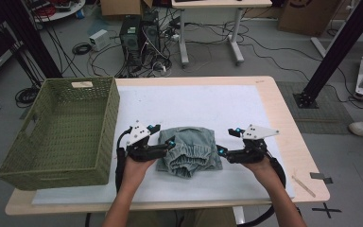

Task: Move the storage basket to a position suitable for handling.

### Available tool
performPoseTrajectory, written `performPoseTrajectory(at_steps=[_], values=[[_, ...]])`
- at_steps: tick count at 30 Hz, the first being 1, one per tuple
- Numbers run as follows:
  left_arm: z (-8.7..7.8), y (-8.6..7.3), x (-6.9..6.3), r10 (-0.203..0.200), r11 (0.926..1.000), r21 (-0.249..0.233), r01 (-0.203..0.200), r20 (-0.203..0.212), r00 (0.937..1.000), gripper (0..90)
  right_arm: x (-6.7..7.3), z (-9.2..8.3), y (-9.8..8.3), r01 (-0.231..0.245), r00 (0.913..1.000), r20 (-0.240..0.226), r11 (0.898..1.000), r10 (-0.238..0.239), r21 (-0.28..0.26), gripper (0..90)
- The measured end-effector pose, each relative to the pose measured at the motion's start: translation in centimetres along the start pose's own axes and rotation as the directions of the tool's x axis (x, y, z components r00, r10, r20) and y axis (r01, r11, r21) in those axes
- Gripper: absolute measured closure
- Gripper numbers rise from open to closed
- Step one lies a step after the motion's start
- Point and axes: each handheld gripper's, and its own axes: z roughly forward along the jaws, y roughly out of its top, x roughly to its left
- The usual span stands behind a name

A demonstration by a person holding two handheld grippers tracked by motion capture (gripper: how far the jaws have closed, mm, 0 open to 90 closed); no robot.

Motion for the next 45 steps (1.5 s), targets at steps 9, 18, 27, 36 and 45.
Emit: performPoseTrajectory(at_steps=[9,18,27,36,45], values=[[-1.3,1.1,-0.2,0.014,0.9993,-0.035,-0.014,-0.006,0.9999,28.3,-0.1,-0.1,0.0,0.003,1.0,0.003,1.0,-0.003,0.002,21.3],[-3.5,2.6,0.1,-0.005,0.9978,-0.067,0.002,-0.04,0.9992,28.3,-0.1,-0.3,-0.2,0.004,0.9999,0.012,1.0,-0.004,0.005,21.3],[-7.6,4.1,1.6,-0.038,0.9925,-0.118,0.032,-0.044,0.9983,28.3,-0.3,-0.6,-0.2,-0.002,0.9998,0.019,1.0,0.002,-0.007,21.3],[-11.1,4.6,3.7,-0.051,0.9899,-0.136,0.04,-0.074,0.996,27.2,-0.3,-0.8,-0.2,0.003,0.9996,0.027,1.0,-0.002,-0.001,21.3],[-13.8,4.5,5.5,-0.035,0.9893,-0.145,0.016,-0.13,0.9909,27.2,-0.2,-0.7,-0.2,0.001,0.9997,0.024,1.0,-0.001,0.001,21.3]])
